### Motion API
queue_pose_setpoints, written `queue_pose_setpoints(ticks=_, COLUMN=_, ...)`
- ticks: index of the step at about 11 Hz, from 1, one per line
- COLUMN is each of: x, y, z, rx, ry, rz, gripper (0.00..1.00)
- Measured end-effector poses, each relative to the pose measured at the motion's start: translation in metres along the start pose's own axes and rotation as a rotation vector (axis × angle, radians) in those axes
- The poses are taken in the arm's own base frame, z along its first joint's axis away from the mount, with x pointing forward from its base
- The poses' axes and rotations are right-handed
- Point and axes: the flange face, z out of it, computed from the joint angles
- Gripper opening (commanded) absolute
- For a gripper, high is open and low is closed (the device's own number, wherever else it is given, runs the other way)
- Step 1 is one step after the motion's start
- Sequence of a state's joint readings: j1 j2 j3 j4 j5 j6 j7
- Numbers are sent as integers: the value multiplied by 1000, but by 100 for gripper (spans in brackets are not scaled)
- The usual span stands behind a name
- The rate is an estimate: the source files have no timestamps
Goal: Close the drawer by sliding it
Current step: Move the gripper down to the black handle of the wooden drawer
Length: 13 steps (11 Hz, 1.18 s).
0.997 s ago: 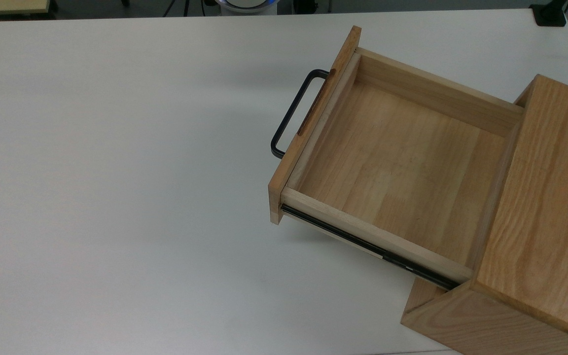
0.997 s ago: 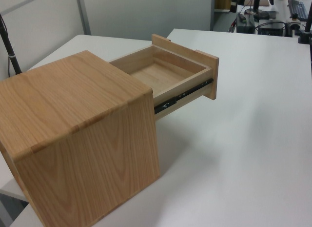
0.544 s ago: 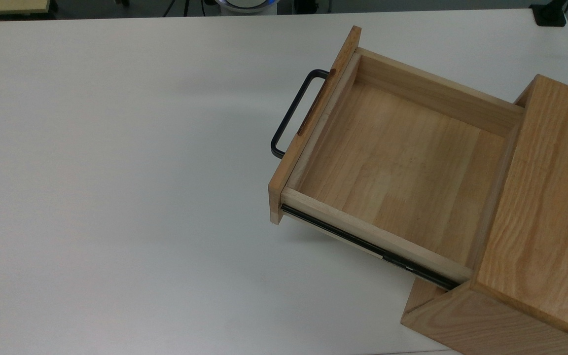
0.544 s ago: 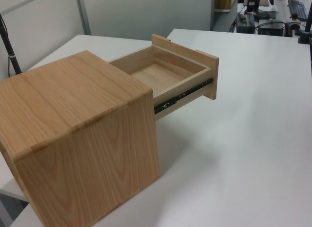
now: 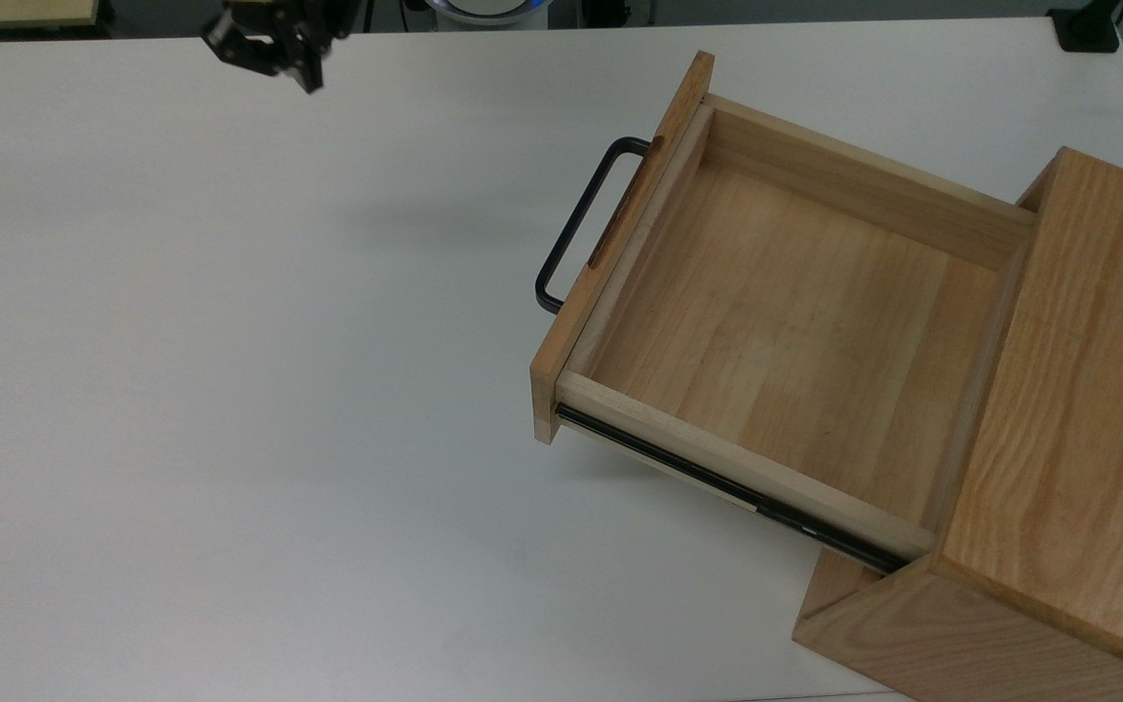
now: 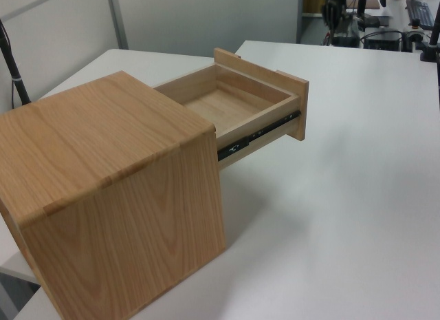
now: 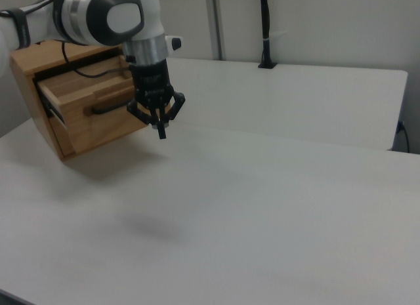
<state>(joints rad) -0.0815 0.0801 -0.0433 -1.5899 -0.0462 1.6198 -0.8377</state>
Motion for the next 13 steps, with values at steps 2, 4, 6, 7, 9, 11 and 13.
queue_pose_setpoints(ticks=2, x=35, y=-10, z=11, rx=34, ry=96, rz=-36, gripper=0)
queue_pose_setpoints(ticks=4, x=76, y=-23, z=21, rx=22, ry=190, rz=-76, gripper=0)
queue_pose_setpoints(ticks=6, x=116, y=-34, z=38, rx=15, ry=278, rz=-102, gripper=0)
queue_pose_setpoints(ticks=7, x=134, y=-38, z=46, rx=5, ry=308, rz=-116, gripper=0)
queue_pose_setpoints(ticks=9, x=155, y=-48, z=57, rx=0, ry=329, rz=-143, gripper=0)
queue_pose_setpoints(ticks=11, x=168, y=-63, z=50, rx=1, ry=344, rz=-179, gripper=0)
queue_pose_setpoints(ticks=13, x=175, y=-72, z=35, rx=-5, ry=363, rz=-202, gripper=0)
